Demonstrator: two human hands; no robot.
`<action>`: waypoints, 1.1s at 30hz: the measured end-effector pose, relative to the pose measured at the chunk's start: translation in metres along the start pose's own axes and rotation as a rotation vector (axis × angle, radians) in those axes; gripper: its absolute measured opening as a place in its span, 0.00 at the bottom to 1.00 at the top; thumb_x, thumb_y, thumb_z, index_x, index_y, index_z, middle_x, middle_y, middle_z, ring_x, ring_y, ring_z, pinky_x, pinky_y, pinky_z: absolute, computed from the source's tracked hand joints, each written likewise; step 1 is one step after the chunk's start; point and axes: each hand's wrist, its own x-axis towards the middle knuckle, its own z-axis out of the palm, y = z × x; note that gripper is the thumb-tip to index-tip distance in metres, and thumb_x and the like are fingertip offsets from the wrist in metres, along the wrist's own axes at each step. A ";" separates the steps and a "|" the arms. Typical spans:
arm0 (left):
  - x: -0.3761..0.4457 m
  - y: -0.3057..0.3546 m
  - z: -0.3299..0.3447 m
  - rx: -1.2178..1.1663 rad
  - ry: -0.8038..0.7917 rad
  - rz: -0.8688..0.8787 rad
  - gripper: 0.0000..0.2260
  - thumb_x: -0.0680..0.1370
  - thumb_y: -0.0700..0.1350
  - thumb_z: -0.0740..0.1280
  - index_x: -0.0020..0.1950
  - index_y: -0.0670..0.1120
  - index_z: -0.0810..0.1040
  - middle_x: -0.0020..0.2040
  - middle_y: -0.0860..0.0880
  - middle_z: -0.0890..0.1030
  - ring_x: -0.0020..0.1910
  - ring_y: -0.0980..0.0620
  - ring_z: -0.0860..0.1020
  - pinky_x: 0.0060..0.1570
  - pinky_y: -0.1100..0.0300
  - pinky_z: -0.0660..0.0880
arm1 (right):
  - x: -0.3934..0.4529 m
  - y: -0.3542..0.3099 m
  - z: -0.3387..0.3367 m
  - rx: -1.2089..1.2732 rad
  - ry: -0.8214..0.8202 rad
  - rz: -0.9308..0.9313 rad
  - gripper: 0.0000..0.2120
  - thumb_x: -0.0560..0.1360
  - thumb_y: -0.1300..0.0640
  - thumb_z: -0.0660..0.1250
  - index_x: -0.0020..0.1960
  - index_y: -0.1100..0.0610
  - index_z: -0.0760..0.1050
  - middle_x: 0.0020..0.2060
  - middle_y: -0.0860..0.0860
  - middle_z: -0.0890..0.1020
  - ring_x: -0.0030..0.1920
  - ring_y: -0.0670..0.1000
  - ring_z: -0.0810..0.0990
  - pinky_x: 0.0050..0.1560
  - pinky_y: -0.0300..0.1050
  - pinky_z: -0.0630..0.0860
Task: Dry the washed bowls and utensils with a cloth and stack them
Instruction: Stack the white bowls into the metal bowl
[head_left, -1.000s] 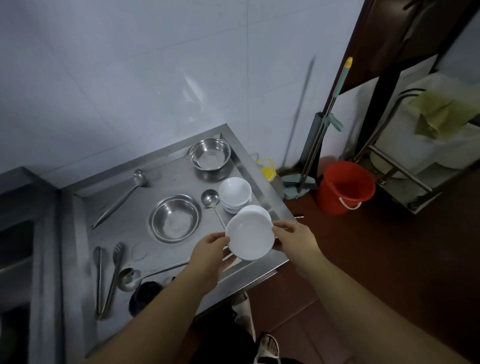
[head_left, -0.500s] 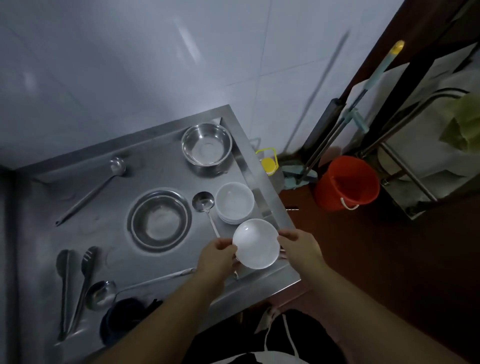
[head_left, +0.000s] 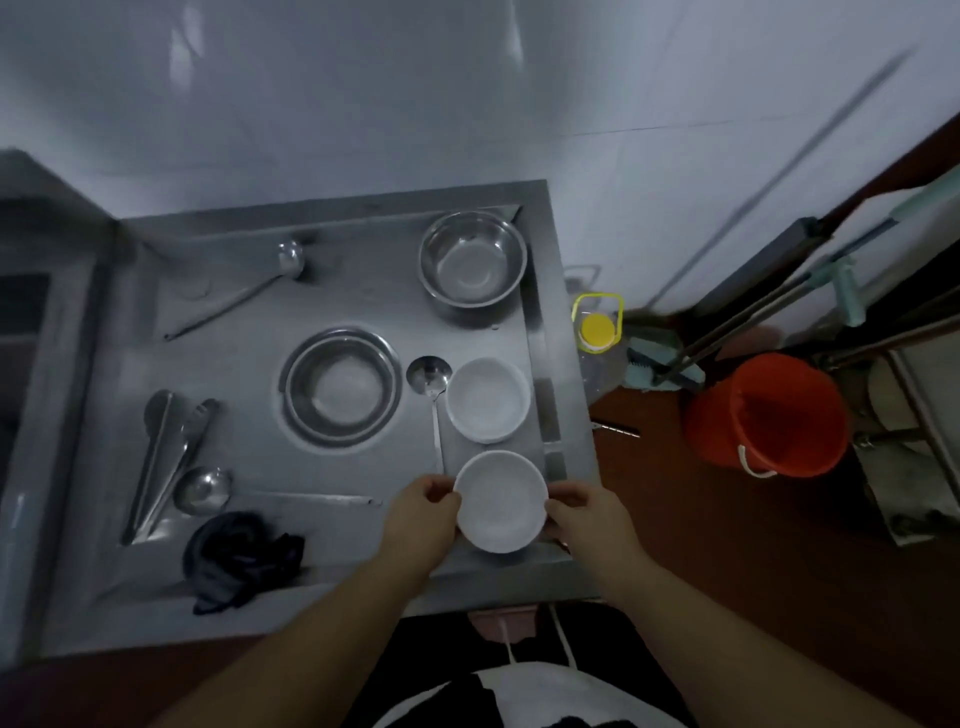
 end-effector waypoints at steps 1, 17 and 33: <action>-0.001 -0.001 0.001 0.000 0.023 0.004 0.12 0.70 0.52 0.68 0.51 0.51 0.84 0.48 0.50 0.86 0.49 0.46 0.85 0.55 0.42 0.84 | 0.003 0.000 -0.002 -0.021 -0.024 -0.011 0.08 0.74 0.60 0.74 0.48 0.49 0.87 0.45 0.49 0.89 0.48 0.54 0.89 0.53 0.59 0.86; 0.007 -0.029 0.025 -0.354 0.062 -0.086 0.11 0.85 0.52 0.65 0.65 0.51 0.79 0.59 0.47 0.83 0.58 0.48 0.82 0.56 0.51 0.81 | 0.030 -0.007 0.000 0.121 -0.188 0.115 0.21 0.71 0.33 0.70 0.59 0.41 0.82 0.59 0.50 0.85 0.58 0.54 0.84 0.63 0.62 0.81; 0.024 -0.046 0.038 -0.580 -0.177 -0.202 0.24 0.84 0.62 0.61 0.67 0.46 0.82 0.38 0.50 0.85 0.44 0.49 0.84 0.45 0.49 0.81 | 0.027 -0.003 0.019 0.468 -0.183 0.352 0.18 0.83 0.41 0.63 0.65 0.50 0.82 0.57 0.53 0.86 0.59 0.54 0.84 0.56 0.55 0.83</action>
